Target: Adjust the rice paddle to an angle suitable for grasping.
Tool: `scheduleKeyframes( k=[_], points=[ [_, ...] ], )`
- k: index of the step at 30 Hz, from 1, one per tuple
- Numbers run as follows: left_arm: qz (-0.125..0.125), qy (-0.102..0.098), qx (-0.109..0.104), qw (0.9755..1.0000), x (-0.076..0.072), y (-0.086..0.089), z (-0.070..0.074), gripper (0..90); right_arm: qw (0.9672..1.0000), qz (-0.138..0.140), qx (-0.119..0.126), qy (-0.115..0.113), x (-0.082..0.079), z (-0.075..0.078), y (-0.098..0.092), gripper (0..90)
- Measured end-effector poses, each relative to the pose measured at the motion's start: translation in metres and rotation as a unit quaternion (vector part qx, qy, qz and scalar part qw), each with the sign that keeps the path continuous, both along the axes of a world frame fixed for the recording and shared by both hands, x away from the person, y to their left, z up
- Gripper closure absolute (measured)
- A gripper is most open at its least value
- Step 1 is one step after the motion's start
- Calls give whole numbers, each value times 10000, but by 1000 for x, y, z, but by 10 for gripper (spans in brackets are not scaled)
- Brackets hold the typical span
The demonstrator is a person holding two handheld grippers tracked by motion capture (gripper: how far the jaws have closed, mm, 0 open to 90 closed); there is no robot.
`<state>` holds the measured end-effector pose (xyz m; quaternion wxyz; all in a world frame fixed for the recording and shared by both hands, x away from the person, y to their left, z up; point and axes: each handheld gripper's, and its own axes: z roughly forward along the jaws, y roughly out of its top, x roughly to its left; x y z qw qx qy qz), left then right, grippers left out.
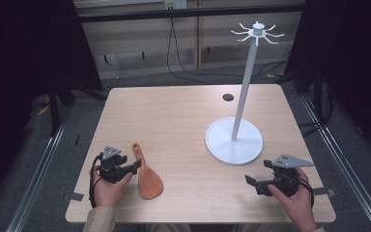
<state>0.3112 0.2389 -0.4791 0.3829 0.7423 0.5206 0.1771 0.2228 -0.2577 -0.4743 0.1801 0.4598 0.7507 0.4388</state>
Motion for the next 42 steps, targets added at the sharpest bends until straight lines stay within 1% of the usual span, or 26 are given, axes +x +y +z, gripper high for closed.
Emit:
scheduleKeyframes(
  k=[1, 2, 4, 5, 6, 10, 12, 14, 16, 17, 20, 21, 22, 24, 25, 26, 27, 30, 31, 32, 34, 36, 37, 38, 40, 42],
  points=[
    [-7, 37, 64, 10000, 3, 0, 0, 460, 10000, 8, 6, -3, 0, 0, 0, 63],
    [-7, 37, 64, 10000, 3, 0, 0, 521, 10000, 8, 6, -3, 0, 0, 0, 63],
    [30, 134, 193, 9997, 11, -1, -1, 579, 10000, 10, 38, -34, 0, 2, 0, 64],
    [52, 169, 234, 9996, 14, -1, -1, 647, 10000, 0, 46, -27, -1, 2, -1, 64],
    [156, 188, 254, 9994, 16, -2, -1, 685, 10000, -9, 55, -24, -1, 2, -1, 64],
    [240, 365, 475, 9979, 27, -2, 0, 781, 10000, 21, 51, -28, -1, 3, 0, 64],
    [385, 406, 467, 9973, 32, -3, -1, 813, 10000, 39, 25, -77, -1, 5, 1, 64],
    [412, 509, 496, 9966, 36, -4, -3, 858, 9999, 68, 6, -95, -1, 6, 2, 64],
    [461, 501, 477, 9965, 37, -5, -4, 868, 9999, 68, 0, -92, -2, 6, 2, 64],
    [518, 584, 464, 9959, 41, -5, -6, 874, 9999, 75, -11, -84, -1, 6, 2, 64],
    [565, 704, 509, 9946, 45, -5, -10, 881, 9999, 56, 6, -124, -1, 8, 0, 63],
    [610, 731, 464, 9944, 46, -5, -11, 880, 9999, 41, 16, -132, -1, 8, -1, 63],
    [574, 795, 494, 9940, 47, -5, -12, 881, 9999, 29, 26, -132, -1, 8, -1, 62],
    [553, 811, 502, 9939, 48, -5, -13, 887, 9999, 4, 3, -141, -1, 9, -2, 62],
    [629, 798, 422, 9939, 49, -6, -14, 889, 9999, 9, 6, -152, -1, 9, -3, 62],
    [551, 834, 505, 9937, 50, -5, -13, 889, 9999, 4, 22, -144, -1, 9, -4, 61],
    [547, 850, 436, 9939, 51, -7, -13, 890, 9999, 0, 10, -163, -1, 9, -4, 61],
    [539, 849, 443, 9939, 54, -11, -13, 895, 9999, -41, 24, -160, 0, 9, -6, 62],
    [462, 882, 481, 9939, 55, -12, -13, 895, 9999, -33, 26, -166, 0, 9, -7, 61],
    [493, 853, 416, 9943, 56, -15, -13, 895, 9998, -46, 21, -175, 0, 10, -7, 61],
    [435, 865, 364, 9946, 58, -19, -14, 891, 9998, -56, 36, -187, 0, 10, -8, 61],
    [311, 841, 462, 9949, 60, -22, -14, 886, 9998, -59, 24, -197, 0, 10, -9, 62],
    [340, 827, 402, 9952, 61, -25, -14, 884, 9998, -68, 28, -195, -1, 10, -9, 62],
    [340, 827, 402, 9952, 61, -25, -14, 883, 9998, -64, 36, -191, -1, 10, -9, 61],
    [264, 847, 424, 9952, 63, -30, -14, 879, 9998, -57, 33, -197, 0, 10, -9, 62],
    [119, 862, 490, 9950, 65, -38, -13, 879, 9998, -50, 38, -192, 0, 11, -9, 61]
  ],
)
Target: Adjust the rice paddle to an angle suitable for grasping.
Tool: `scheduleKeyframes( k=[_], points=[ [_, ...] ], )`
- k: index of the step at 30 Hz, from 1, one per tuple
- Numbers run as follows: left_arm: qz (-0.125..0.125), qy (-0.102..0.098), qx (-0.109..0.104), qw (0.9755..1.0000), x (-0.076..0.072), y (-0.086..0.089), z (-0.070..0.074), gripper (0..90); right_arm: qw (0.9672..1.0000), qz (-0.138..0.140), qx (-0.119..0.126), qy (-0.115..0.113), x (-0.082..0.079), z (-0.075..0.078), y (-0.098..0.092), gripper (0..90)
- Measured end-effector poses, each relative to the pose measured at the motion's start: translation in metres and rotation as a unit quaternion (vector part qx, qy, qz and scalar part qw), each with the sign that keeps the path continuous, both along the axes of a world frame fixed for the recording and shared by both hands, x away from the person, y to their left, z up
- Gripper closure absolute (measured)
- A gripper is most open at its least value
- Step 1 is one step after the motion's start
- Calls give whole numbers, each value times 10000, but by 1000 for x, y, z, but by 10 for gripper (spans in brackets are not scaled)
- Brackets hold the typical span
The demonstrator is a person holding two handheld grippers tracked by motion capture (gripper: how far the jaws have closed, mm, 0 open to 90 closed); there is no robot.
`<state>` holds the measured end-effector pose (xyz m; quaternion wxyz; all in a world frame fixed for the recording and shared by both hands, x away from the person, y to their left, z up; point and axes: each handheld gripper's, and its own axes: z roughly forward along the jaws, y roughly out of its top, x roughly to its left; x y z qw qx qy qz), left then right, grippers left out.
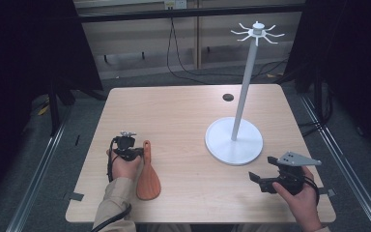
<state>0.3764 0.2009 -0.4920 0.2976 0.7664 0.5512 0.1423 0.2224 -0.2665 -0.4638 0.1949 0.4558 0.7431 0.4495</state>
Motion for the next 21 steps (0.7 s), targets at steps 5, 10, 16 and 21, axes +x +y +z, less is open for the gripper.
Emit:
scheduleKeyframes(
  k=[5, 10, 16, 21],
  points=[
    [-179, 17, -11, 9998, 2, -13, 0, 879, 10000, 16, -4, 2, 0, 0, 0, 62],
    [-314, 7, -98, 9995, 3, -24, 0, 871, 10000, -7, 23, 7, 1, 0, -1, 61],
    [-534, 38, -33, 9986, 3, -34, 0, 865, 10000, 38, -6, -11, 1, 0, 1, 62],
    [-719, 74, -15, 9974, 3, -40, 1, 864, 10000, 61, 44, -35, 0, 0, 3, 62]
  ],
)
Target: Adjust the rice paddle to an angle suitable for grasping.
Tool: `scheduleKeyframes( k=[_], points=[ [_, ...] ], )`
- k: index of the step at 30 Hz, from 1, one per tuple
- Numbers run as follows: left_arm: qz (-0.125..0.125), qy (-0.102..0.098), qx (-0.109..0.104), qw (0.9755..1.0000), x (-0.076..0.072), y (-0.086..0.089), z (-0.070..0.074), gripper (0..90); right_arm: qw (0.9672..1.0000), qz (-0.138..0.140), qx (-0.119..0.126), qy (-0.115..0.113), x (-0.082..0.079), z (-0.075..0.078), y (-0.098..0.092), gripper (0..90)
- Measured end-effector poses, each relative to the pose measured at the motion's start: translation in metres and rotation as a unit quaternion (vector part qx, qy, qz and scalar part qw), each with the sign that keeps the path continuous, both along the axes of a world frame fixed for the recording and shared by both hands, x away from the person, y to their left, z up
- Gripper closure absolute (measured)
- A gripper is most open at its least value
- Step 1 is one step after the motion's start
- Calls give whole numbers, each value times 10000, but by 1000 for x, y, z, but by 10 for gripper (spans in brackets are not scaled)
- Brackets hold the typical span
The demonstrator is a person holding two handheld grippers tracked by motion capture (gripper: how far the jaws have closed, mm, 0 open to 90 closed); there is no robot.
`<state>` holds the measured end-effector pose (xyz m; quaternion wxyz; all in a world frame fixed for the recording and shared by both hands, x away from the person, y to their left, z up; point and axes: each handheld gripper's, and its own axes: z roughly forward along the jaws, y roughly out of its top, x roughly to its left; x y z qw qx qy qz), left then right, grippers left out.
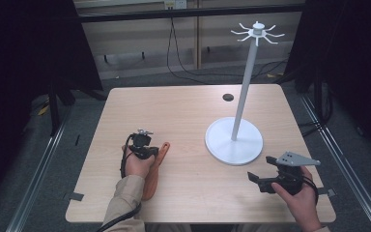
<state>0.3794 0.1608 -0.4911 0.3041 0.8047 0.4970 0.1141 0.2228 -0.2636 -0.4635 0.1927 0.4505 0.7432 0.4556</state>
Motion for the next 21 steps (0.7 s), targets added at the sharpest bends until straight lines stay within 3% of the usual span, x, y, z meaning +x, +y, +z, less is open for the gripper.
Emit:
scheduleKeyframes(
  k=[5, 9, 14, 18, 21],
  points=[
    [-33, 17, 27, 10000, 1, -2, 1, 843, 10000, -4, 30, -4, 0, 0, 0, 62],
    [-51, -64, 52, 10000, 3, -1, 13, 804, 10000, -21, 62, -20, 0, 0, 0, 62],
    [-213, 117, 111, 9996, 4, -7, 22, 690, 10000, -8, 50, -17, 0, 0, 0, 62],
    [-380, 249, 277, 9986, 4, -12, 22, 616, 10000, -12, 63, -8, 0, 1, 1, 62],
    [-412, 320, 290, 9982, 4, -15, 20, 566, 10000, -1, 60, -17, 0, 1, 0, 62]
  ],
)
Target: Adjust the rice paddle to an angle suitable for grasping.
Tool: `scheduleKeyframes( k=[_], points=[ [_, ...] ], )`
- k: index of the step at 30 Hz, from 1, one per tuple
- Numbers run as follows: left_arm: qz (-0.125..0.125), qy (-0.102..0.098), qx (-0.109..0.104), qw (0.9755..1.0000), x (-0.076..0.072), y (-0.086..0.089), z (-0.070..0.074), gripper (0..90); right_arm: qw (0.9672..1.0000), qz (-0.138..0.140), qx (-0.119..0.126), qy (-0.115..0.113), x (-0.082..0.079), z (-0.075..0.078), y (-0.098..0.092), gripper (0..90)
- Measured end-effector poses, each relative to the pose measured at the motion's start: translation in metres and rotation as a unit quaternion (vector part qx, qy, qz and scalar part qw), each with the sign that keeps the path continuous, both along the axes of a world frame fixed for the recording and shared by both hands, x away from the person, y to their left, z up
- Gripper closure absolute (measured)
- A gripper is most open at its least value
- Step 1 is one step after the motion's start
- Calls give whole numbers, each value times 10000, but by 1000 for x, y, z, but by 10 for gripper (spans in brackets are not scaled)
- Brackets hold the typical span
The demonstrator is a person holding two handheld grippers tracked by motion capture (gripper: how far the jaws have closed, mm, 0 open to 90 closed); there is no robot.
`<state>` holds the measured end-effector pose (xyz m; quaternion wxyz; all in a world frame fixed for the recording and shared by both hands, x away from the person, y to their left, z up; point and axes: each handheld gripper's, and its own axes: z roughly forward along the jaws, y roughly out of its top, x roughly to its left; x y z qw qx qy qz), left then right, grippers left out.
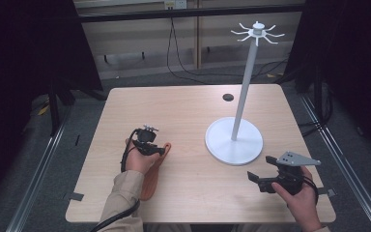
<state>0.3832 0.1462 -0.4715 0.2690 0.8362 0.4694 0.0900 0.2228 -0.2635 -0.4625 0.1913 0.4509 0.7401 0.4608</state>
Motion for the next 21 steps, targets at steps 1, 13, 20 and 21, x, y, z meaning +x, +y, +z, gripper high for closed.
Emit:
scheduleKeyframes(
  k=[1, 13, 20, 21],
  points=[
    [-35, 7, 23, 10000, 0, -1, -1, 538, 10000, -5, 4, -3, 0, 0, 0, 62],
    [-204, 187, 555, 9981, 2, -19, -8, 505, 10000, 14, -25, 10, 0, 0, -1, 62],
    [-191, 470, 745, 9959, 2, -24, -4, 554, 10000, 9, -47, 21, 0, 0, -1, 63],
    [-176, 463, 764, 9958, 2, -24, -4, 561, 10000, 10, -46, 23, 0, 0, -1, 63]
  ],
)
